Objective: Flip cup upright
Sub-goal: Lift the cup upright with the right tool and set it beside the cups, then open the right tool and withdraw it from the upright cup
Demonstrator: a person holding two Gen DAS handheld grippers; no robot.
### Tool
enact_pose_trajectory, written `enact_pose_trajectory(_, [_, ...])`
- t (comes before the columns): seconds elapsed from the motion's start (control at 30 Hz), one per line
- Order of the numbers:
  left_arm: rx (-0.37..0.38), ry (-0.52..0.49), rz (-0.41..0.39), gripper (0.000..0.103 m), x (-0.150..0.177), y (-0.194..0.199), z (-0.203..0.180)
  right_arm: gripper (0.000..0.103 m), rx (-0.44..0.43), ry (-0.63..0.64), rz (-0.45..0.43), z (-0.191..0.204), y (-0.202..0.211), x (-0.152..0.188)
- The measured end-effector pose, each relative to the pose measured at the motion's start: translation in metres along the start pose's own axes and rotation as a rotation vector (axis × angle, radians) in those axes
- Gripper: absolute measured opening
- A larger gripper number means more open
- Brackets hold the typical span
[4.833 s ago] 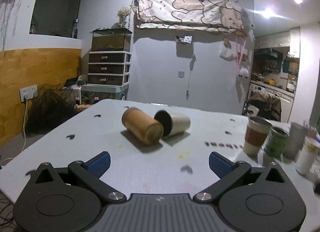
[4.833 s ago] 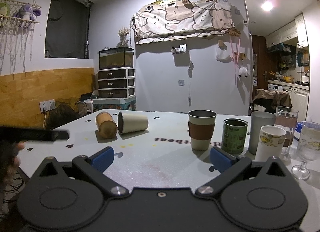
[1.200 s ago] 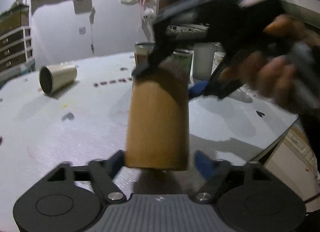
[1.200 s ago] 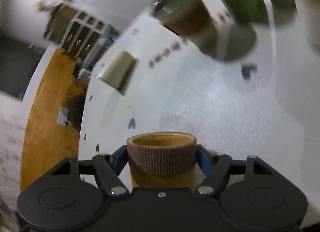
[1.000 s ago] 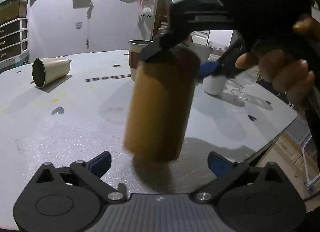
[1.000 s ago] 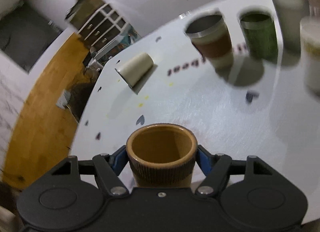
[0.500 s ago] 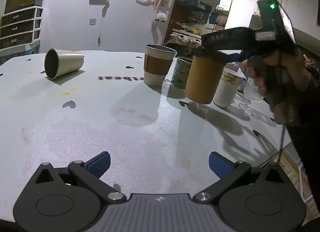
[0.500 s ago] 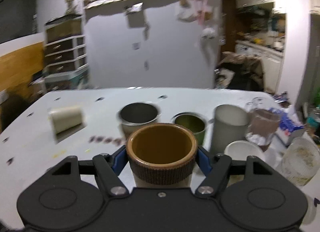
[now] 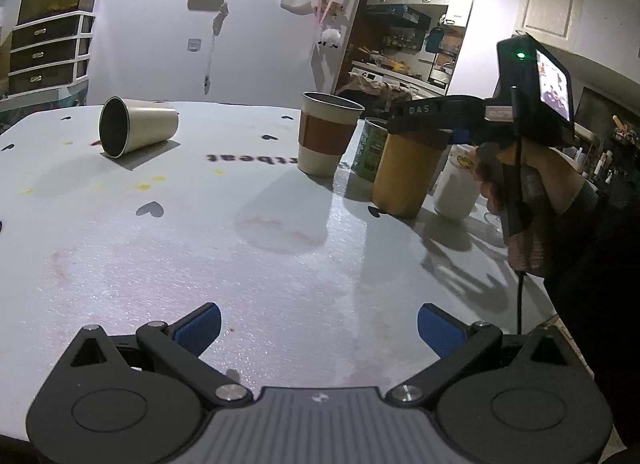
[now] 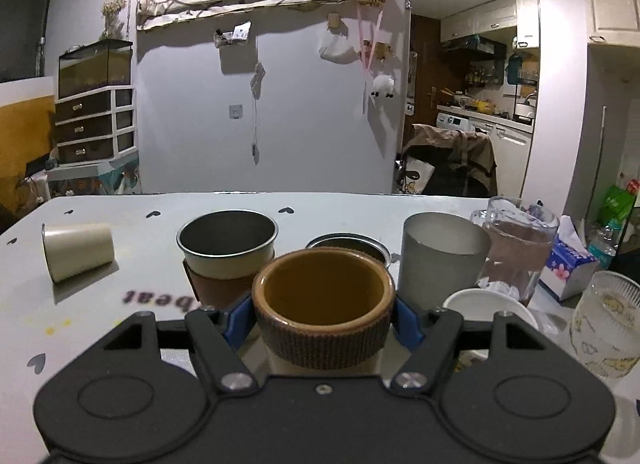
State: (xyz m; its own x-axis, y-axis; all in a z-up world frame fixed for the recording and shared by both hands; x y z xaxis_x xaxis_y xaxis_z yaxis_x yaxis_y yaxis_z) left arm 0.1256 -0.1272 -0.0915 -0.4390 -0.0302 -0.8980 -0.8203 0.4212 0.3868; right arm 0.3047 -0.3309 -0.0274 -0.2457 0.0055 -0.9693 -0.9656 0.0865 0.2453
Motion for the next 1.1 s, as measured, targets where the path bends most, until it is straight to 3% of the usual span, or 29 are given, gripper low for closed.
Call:
enact_pose_trajectory(0.07, [-0.002,-0.001,-0.003,0.103,-0.001,0.0,0.0,0.073,-0.001,-0.007,0.006,-0.001,0.002,0.0])
enact_pose_trajectory(0.17, [-0.005,-0.008,-0.008,0.103,-0.004,-0.001,0.0,0.085,-0.008,0.001,-0.032,-0.003,0.009,-0.007])
enact_pose_trajectory(0.47, [-0.055,-0.041,-0.091,0.103,-0.029,0.005,0.006,0.085,-0.086,-0.081,-0.086,-0.01,0.077,-0.021])
enact_pose_trajectory(0.8, [-0.102,-0.08,-0.181,0.103,-0.045,0.013,0.007,0.09,-0.054,-0.072,-0.177,-0.024,0.166,0.011])
enact_pose_trajectory(1.1, [-0.1,-0.139,-0.227,0.103,-0.045,0.024,-0.004,0.097,-0.019,-0.032,-0.188,-0.022,0.199,0.04])
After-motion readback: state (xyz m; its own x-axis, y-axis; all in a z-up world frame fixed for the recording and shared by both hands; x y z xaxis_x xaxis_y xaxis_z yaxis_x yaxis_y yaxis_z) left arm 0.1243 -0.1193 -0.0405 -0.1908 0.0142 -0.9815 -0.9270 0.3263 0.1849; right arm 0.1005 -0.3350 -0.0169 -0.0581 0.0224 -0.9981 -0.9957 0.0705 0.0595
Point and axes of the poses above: each gripper's, at about its wrist camera, not at the fingertips, and y roughly against the way its jaws point, z to its left, x to its underside, the point moved 10 cm from there along -y, roughly the way its jaws point, and after that the axes turned 12 degrees about -z, right-handed, at the moved point
